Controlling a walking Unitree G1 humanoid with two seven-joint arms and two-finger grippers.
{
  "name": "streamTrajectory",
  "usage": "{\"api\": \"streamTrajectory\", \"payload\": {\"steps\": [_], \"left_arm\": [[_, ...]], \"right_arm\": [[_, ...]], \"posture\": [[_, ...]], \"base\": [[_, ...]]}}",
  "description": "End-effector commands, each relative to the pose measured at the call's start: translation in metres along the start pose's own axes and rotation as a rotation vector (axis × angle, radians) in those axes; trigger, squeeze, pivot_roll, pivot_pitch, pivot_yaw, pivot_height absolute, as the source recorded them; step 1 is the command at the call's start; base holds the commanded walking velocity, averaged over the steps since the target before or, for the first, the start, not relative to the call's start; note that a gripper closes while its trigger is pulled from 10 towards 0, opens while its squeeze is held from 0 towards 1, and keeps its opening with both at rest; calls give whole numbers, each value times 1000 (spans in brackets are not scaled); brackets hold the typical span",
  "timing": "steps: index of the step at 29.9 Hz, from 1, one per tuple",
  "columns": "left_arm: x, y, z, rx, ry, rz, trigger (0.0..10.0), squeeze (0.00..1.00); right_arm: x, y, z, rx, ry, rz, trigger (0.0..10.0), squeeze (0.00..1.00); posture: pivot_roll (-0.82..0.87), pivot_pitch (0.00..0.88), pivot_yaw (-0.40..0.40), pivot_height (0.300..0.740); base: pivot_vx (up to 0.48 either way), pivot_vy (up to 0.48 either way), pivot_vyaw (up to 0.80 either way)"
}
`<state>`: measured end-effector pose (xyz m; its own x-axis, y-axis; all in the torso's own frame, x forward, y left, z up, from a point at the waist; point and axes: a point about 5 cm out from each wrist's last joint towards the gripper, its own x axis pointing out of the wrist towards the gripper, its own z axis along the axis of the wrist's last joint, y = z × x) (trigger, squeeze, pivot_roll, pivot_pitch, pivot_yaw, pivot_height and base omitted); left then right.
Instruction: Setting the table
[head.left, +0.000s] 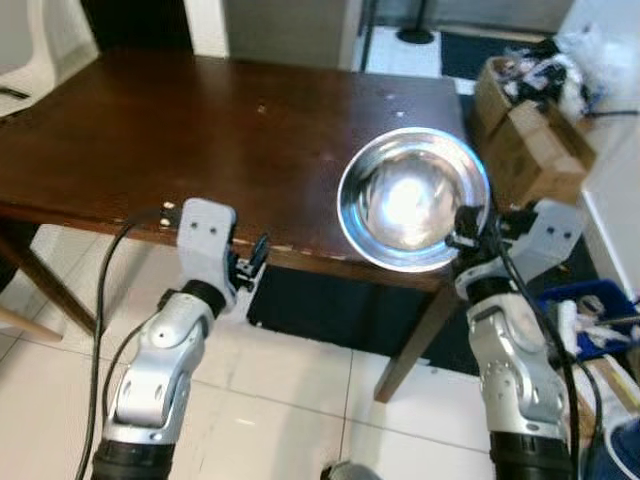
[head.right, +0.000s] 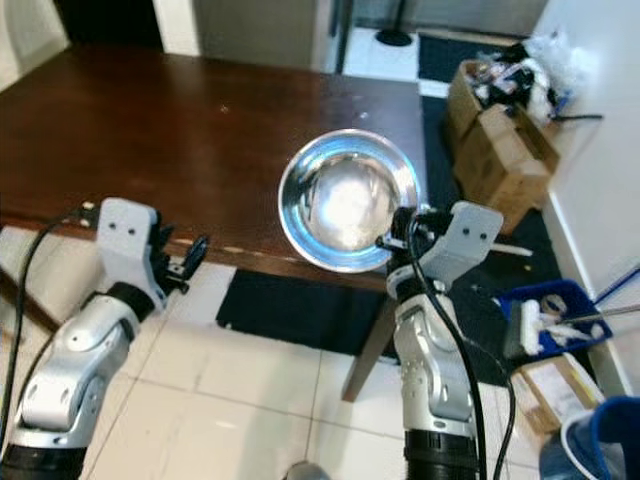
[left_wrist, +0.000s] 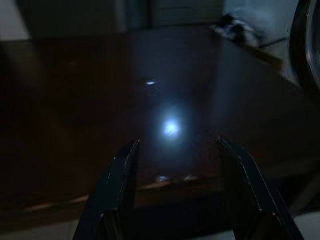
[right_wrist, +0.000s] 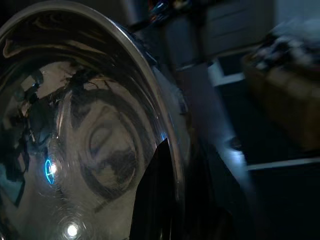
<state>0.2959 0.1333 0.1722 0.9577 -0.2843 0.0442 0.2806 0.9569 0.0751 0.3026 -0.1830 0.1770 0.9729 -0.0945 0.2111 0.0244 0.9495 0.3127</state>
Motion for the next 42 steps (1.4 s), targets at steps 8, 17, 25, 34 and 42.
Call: {"api": "streamTrajectory", "payload": {"steps": [8, 17, 25, 34, 42], "left_arm": [[-1, 0, -4, -2, 15, 5, 10000, 0], [0, 1, -5, -12, 16, 31, 10000, 0], [-1, 0, -5, -20, -6, 53, 10000, 0], [3, 7, -3, 35, -37, 149, 10000, 0], [5, 13, -3, 69, -43, 241, 10000, 0]], "right_arm": [[-1, 2, 0, 14, -7, 4, 10000, 0], [0, 10, -2, 17, 10, 60, 10000, 0], [-13, 48, -2, 303, 131, 406, 10000, 0], [-12, 43, 4, 367, 115, 404, 10000, 0], [-12, 38, 6, 374, 126, 401, 10000, 0]], "posture": [[-126, 4, 37, 740], [-129, 7, 37, 740], [-131, 7, 37, 740], [-140, 15, 33, 740], [-139, 15, 30, 740]], "base": [[0, 0, -800], [0, 0, -800], [0, 0, -200], [28, 0, 0], [410, 0, 0]]}}
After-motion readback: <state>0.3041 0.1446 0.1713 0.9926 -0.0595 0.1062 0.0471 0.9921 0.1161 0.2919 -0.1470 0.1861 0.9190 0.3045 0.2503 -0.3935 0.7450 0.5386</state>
